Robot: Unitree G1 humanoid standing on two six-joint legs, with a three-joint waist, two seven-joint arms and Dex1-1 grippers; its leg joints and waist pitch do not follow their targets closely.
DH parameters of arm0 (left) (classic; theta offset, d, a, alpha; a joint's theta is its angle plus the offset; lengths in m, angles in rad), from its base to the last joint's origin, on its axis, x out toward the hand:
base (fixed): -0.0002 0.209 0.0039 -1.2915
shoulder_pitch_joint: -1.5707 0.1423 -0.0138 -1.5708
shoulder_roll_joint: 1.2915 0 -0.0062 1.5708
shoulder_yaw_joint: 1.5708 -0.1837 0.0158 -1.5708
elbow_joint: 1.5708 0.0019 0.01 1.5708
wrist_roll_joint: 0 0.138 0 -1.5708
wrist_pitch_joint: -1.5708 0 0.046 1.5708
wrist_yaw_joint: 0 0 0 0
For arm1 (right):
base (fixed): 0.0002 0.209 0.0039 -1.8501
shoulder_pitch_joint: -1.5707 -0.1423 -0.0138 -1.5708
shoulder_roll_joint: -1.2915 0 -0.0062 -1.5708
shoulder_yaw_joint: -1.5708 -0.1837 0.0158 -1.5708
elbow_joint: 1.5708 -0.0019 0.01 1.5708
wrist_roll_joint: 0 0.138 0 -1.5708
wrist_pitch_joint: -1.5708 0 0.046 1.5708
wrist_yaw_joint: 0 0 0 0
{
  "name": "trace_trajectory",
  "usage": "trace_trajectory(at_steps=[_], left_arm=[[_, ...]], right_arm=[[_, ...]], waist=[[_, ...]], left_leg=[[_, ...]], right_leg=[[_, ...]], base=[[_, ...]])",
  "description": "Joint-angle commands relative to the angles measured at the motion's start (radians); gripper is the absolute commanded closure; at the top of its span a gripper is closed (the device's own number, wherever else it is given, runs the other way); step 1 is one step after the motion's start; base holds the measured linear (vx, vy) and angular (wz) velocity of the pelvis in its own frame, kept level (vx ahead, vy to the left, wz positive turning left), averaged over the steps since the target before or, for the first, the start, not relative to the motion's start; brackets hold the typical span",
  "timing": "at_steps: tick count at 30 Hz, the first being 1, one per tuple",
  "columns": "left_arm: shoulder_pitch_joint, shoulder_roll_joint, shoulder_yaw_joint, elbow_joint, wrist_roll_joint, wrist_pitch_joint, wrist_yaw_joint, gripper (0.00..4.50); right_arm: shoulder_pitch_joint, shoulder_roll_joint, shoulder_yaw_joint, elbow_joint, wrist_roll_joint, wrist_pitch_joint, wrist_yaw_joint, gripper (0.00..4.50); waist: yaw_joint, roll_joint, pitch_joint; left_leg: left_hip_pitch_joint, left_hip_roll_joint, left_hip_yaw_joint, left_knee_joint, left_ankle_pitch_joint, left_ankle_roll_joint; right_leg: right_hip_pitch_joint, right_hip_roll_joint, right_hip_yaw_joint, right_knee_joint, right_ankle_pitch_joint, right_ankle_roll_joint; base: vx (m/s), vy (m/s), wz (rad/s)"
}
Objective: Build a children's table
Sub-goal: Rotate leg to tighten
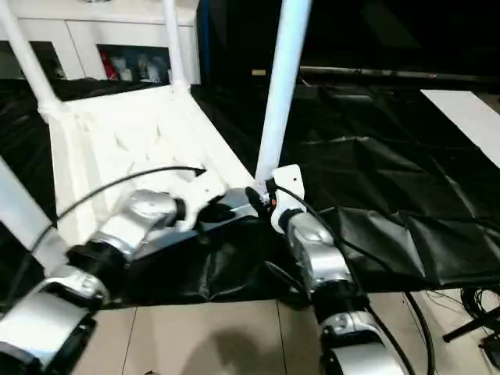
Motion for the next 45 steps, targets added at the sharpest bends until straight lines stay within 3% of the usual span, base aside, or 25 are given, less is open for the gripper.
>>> trace_trajectory(at_steps=[1, 3, 5, 10, 16, 21, 27, 39, 45], left_arm=[[0.024, 0.02, -0.029, 0.009, 0.017, -0.019, -0.052, 4.5], [0.038, 0.05, -0.035, 0.0, 0.007, -0.082, -0.123, 4.5], [0.04, 0.055, -0.034, -0.001, 0.004, -0.088, -0.138, 4.5], [0.076, 0.126, -0.044, -0.069, -0.033, -0.063, -0.292, 4.5], [0.124, 0.186, -0.063, -0.192, -0.092, -0.01, -0.474, 4.5], [0.136, 0.188, -0.064, -0.231, -0.101, -0.006, -0.487, 4.5], [0.144, 0.182, -0.063, -0.258, -0.099, 0.011, -0.47, 4.5], [0.148, 0.177, -0.066, -0.26, -0.083, 0.016, -0.444, 4.5], [0.142, 0.175, -0.065, -0.249, -0.08, 0.008, -0.435, 4.5]], right_arm=[[0.007, -0.019, 0.014, -0.049, 0.019, -0.018, 0.065, 0.8], [0.03, -0.062, 0.035, -0.107, 0.047, 0.005, 0.185, 0.68], [0.034, -0.071, 0.04, -0.117, 0.052, 0.008, 0.211, 0.5], [0.106, -0.204, 0.106, -0.25, 0.096, 0.087, 0.464, 0.11], [0.134, -0.288, 0.134, -0.29, 0.083, 0.111, 0.563, 0.04], [0.119, -0.295, 0.136, -0.266, 0.054, 0.081, 0.534, 0.04], [0.12, -0.285, 0.166, -0.289, 0.056, 0.1, 0.562, 0.04], [0.095, -0.267, 0.187, -0.233, 0.035, 0.072, 0.56, 0.04], [0.087, -0.269, 0.189, -0.219, 0.038, 0.068, 0.568, 0.66]], waist=[[0.006, 0.002, -0.059], [0.01, 0.002, -0.059], [0.011, 0.005, -0.062], [0.019, 0.004, -0.061], [0.025, 0.008, -0.058], [0.027, 0.005, -0.059], [0.03, 0.005, -0.063], [0.033, 0.003, -0.063], [0.033, 0.003, -0.062]], left_leg=[[0.013, 0.025, -0.004, -0.061, -0.178, 0.045], [0.014, 0.026, -0.005, -0.06, -0.171, 0.06], [0.015, 0.029, -0.005, -0.06, -0.155, 0.065], [0.014, 0.03, -0.004, -0.057, -0.159, 0.08], [0.017, 0.034, 0.0, -0.061, -0.191, 0.051], [0.018, 0.032, 0.001, -0.06, -0.179, 0.042], [0.016, 0.031, 0.002, -0.055, -0.137, 0.06], [0.017, 0.03, 0.003, -0.054, -0.143, 0.053], [0.016, 0.03, 0.002, -0.054, -0.154, 0.052]], right_leg=[[0.043, -0.05, 0.042, -0.074, 0.012, -0.24], [0.046, -0.05, 0.041, -0.072, 0.035, -0.245], [0.045, -0.049, 0.04, -0.066, 0.077, -0.256], [0.048, -0.05, 0.038, -0.064, 0.091, -0.27], [0.04, -0.051, 0.038, -0.068, 0.02, -0.276], [0.039, -0.052, 0.04, -0.066, 0.034, -0.274], [0.042, -0.05, 0.039, -0.06, 0.086, -0.277], [0.041, -0.049, 0.039, -0.06, 0.072, -0.271], [0.042, -0.05, 0.039, -0.061, 0.051, -0.268]], base=[[0.0, 0.0, 0.0], [0.0, 0.0, 0.0], [0.0, 0.0, 0.0], [0.0, 0.0, 0.0], [0.0, 0.0, 0.0], [0.0, 0.0, 0.0], [0.0, 0.0, 0.0], [0.0, 0.0, 0.0], [0.0, 0.0, 0.0]])
